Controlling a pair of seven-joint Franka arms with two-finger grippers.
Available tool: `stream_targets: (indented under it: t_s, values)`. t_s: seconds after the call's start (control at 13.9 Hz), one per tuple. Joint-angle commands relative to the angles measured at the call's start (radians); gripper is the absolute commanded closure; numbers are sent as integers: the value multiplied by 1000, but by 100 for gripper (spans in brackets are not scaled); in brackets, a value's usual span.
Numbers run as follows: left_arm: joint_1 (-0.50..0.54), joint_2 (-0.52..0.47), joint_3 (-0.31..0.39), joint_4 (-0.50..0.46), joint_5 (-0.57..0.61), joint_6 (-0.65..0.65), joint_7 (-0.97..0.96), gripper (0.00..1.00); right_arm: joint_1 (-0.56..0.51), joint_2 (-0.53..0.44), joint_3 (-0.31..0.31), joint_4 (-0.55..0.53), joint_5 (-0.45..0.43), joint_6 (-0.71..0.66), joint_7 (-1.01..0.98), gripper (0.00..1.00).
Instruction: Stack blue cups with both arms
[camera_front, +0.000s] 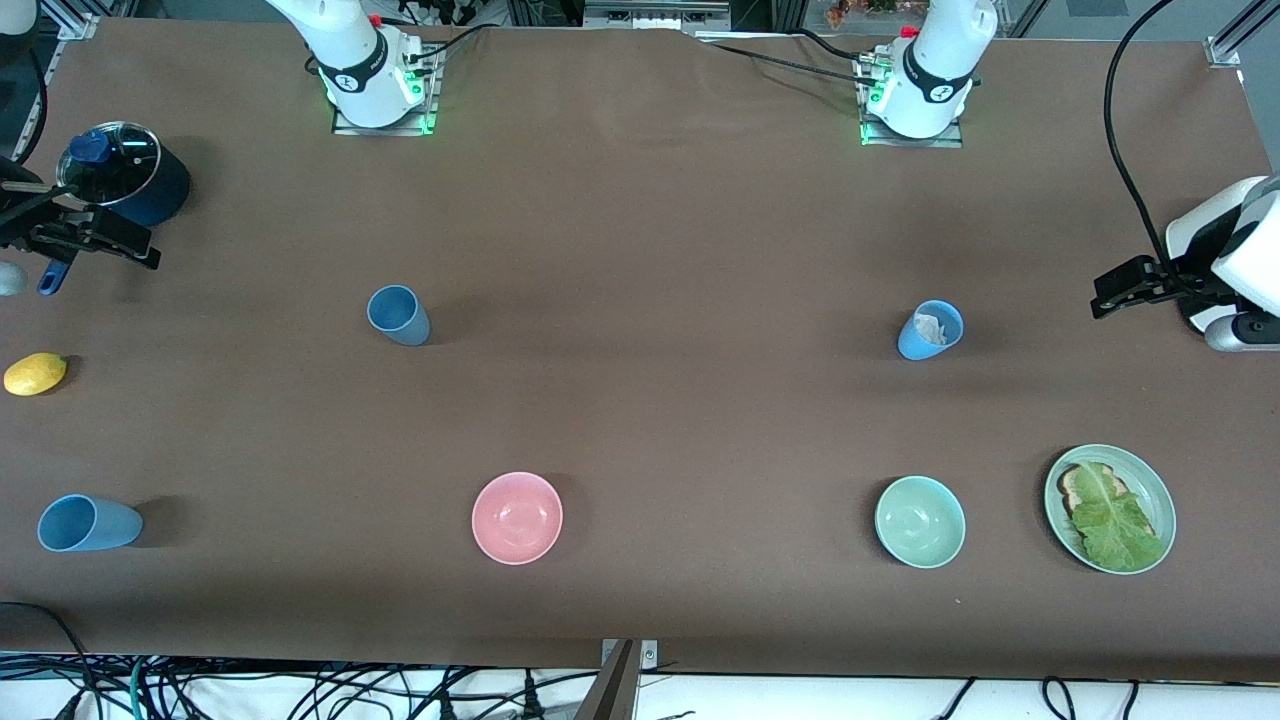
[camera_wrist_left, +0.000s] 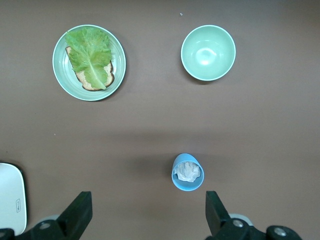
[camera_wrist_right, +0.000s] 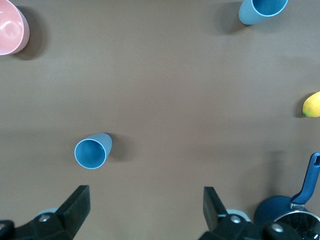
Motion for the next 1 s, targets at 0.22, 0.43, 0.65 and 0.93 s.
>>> stream_targets:
  t_s: [0.22,0.43,0.65,0.93]
  values:
    - [3,12,-4,23,-3,9,7,0,-1,-15,0,-8,5,-11,-9,0]
    - [-4,12,-4,-15,-3,84,7,0,-1,-15,0,-8,9,-11,-5,0]
    - [-7,17,-10,-58,-14,147,-5,0,-2,-15,0,-8,13,-11,-4,0]
    - [-4,-23,-37,-225,-14,302,-33,0,-2,-14,-1,-8,15,-13,-2,0]
